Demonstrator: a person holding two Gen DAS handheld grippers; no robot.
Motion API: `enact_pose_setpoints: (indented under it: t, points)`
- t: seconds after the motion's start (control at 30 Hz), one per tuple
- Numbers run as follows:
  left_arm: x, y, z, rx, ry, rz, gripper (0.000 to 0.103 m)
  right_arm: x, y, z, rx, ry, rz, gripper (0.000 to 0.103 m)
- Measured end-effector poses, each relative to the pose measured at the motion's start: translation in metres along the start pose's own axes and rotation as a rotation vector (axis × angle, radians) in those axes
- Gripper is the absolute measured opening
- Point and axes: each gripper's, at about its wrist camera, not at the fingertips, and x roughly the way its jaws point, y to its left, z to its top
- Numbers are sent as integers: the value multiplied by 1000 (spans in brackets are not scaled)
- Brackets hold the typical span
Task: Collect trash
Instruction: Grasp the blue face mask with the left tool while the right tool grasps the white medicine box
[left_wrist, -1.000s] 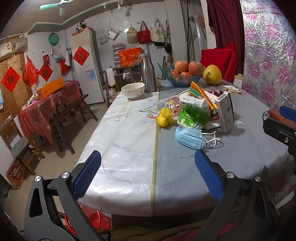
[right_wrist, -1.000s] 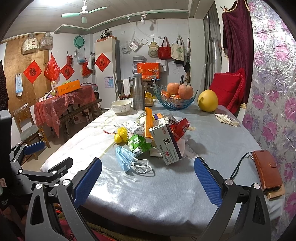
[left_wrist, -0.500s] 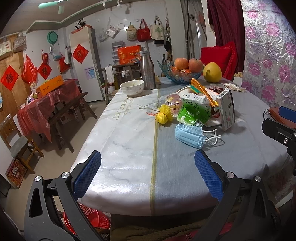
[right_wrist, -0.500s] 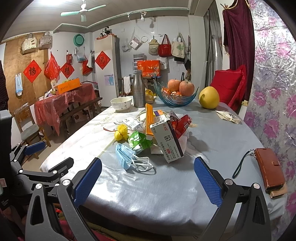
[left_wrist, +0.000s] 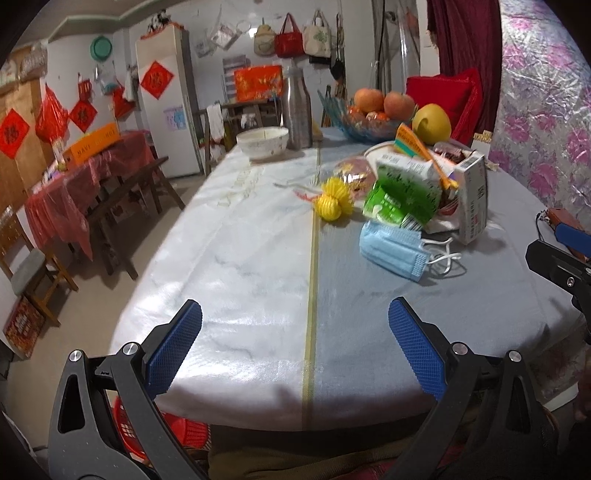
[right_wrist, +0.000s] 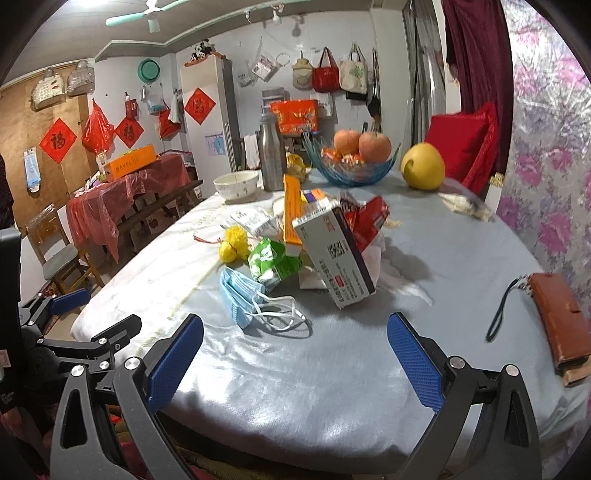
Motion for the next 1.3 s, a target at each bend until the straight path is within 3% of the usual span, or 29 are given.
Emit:
enact_pose_setpoints:
  t: [0.2, 0.43, 0.63, 0.67, 0.7, 0.8, 0.93, 1.2, 1.3]
  points:
    - [28, 13, -2, -39, 78, -45, 97, 35, -21, 8, 48, 35, 21, 97]
    - [49, 13, 5, -39, 106, -94, 97, 82, -42, 31, 93, 58, 39, 97]
    - [56, -9, 18, 24, 115, -185, 97, 105, -48, 47, 53, 42, -46, 97]
    - [58, -13, 21, 32, 119, -200, 97, 109, -49, 47, 41, 48, -58, 82]
    - [60, -18, 24, 43, 122, -215, 97, 111, -51, 47, 32, 54, -54, 46]
    - [66, -37, 33, 92, 117, -247, 97, 102, -63, 48, 69, 16, -10, 47]
    - [80, -57, 43, 138, 118, -266, 97, 86, -74, 48, 75, -33, -31, 47]
    - [114, -63, 55, 76, 190, -310, 97, 80, -91, 45, 126, -36, -6, 48]
    - [115, -62, 59, 58, 183, -326, 97, 81, -90, 42, 127, -27, 2, 48]
